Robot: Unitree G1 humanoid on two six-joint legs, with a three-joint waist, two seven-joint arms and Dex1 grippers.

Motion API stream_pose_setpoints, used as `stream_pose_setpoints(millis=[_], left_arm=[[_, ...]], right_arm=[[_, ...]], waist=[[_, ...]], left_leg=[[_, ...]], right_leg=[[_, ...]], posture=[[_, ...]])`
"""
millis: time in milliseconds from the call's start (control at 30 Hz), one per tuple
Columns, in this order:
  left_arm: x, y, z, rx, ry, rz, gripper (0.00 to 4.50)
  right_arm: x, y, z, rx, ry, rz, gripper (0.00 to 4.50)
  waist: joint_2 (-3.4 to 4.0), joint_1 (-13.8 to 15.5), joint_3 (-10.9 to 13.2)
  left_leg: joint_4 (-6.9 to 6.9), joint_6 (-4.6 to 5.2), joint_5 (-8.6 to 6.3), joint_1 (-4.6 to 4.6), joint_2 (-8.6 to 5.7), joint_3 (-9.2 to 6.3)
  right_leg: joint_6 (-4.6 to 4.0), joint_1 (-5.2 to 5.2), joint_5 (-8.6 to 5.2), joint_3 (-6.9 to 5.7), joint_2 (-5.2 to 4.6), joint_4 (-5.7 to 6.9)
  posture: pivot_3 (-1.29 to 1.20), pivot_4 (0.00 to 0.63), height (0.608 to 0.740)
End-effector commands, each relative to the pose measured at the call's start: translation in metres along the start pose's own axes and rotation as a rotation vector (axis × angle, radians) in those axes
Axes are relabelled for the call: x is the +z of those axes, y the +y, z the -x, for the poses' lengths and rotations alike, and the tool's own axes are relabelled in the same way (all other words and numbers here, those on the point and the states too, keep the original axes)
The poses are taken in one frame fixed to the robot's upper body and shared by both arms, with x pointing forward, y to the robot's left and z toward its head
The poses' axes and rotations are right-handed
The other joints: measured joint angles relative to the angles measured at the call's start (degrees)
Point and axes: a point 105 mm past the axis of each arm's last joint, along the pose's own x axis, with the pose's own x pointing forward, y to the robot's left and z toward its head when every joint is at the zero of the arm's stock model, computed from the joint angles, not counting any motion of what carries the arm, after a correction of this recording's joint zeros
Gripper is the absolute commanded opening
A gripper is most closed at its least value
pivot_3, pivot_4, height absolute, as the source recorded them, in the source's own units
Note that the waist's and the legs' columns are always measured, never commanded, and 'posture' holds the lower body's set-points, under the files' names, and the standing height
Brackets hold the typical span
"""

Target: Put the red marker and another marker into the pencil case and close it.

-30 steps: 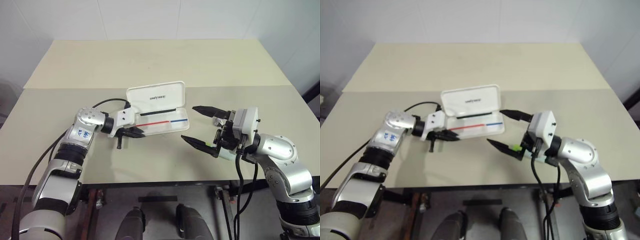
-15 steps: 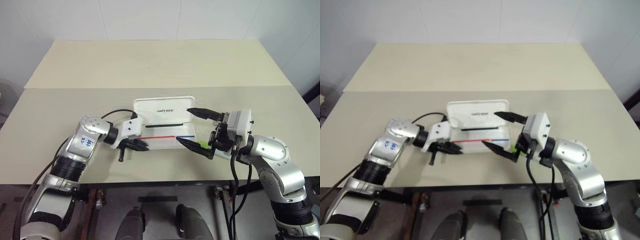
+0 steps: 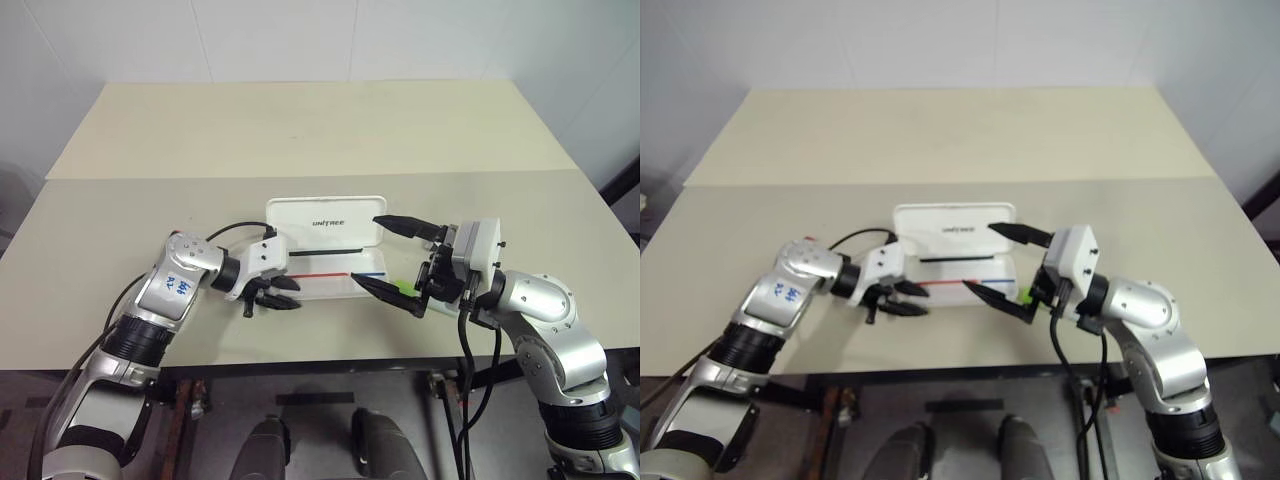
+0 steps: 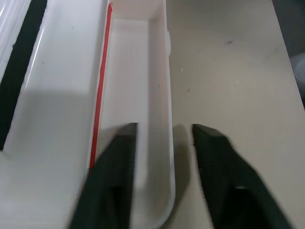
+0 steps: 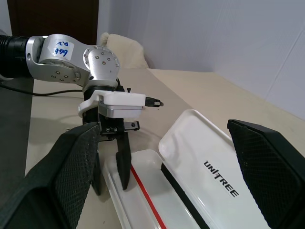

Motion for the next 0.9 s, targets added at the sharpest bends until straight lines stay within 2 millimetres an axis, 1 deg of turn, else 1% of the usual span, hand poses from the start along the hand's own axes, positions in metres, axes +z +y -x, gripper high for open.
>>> stream_pose_setpoints(millis=[33, 67, 200, 333, 500, 600, 700, 833, 900], left_arm=[[0.008, 0.0, -0.001, 0.004, -0.022, -0.024, 3.19], [0.011, 0.0, -0.001, 0.001, -0.041, -0.028, 3.48], [0.019, -0.001, 0.002, -0.004, -0.082, -0.049, 3.48], [0.034, -0.003, 0.007, -0.003, -0.158, -0.043, 3.48], [0.042, -0.014, 0.015, -0.015, -0.225, -0.049, 3.48], [0.041, -0.02, 0.024, 0.011, -0.274, -0.036, 3.48], [0.037, -0.022, 0.041, 0.108, -0.35, -0.031, 3.48], [0.026, -0.021, 0.062, 0.277, -0.418, 0.008, 3.48], [0.016, -0.02, 0.073, 0.391, -0.432, 0.052, 3.48]], right_arm=[[0.009, 0.0, -0.002, 0.0, -0.038, 0.029, 4.5], [0.009, 0.0, -0.002, 0.0, -0.039, 0.028, 4.5], [0.008, 0.0, -0.003, 0.002, -0.04, 0.024, 4.5], [0.007, 0.001, -0.003, 0.009, -0.042, 0.015, 4.5], [0.005, 0.002, -0.004, 0.019, -0.044, 0.004, 4.5], [0.005, 0.002, -0.006, 0.029, -0.048, -0.004, 4.5], [0.003, 0.002, -0.008, 0.04, -0.053, -0.015, 4.5], [0.002, 0.002, -0.01, 0.057, -0.06, -0.025, 4.5], [0.001, 0.003, -0.011, 0.071, -0.064, -0.029, 4.5]], waist=[[0.0, 0.0, 0.0], [0.0, 0.0, 0.0], [0.0, 0.1, 0.0], [0.0, 0.1, 0.0], [0.0, -0.1, 0.0], [0.0, -0.2, 0.0], [0.0, -0.3, 0.0], [0.01, -0.3, 0.0], [0.01, -0.3, 0.0]], left_leg=[[0.0, 0.0, 0.01, 0.01, 0.0, 0.0], [0.0, -0.01, 0.02, 0.01, 0.0, -0.01], [0.03, -0.04, 0.07, -0.01, -0.03, -0.09], [-0.02, -0.04, 0.07, -0.03, -0.03, -0.1], [-0.05, -0.05, 0.06, -0.06, -0.01, -0.09], [-0.04, -0.05, 0.06, -0.05, -0.01, -0.08], [-0.05, -0.05, 0.06, -0.02, 0.03, -0.07], [-0.07, -0.06, 0.06, -0.01, 0.06, -0.1], [-0.06, -0.07, 0.06, -0.01, 0.05, -0.1]], right_leg=[[-0.01, 0.0, 0.0, 0.0, 0.0, 0.02], [-0.01, 0.0, 0.0, 0.0, 0.0, 0.03], [-0.02, 0.01, 0.02, 0.0, 0.0, 0.04], [-0.02, -0.02, 0.02, 0.0, 0.0, 0.03], [-0.03, -0.07, 0.01, -0.01, 0.0, 0.02], [-0.04, -0.06, 0.01, 0.0, 0.0, 0.03], [-0.05, -0.06, 0.0, 0.01, -0.01, 0.03], [-0.08, -0.07, -0.01, -0.01, -0.03, 0.03], [-0.08, -0.07, -0.01, -0.01, -0.05, 0.02]], posture=[[0.0, 0.15, 0.74], [0.0, 0.15, 0.74], [0.0, 0.15, 0.74], [0.0, 0.15, 0.74], [0.0, 0.15, 0.74], [0.0, 0.15, 0.74], [0.0, 0.15, 0.74], [0.0, 0.15, 0.74], [0.0, 0.15, 0.74]])
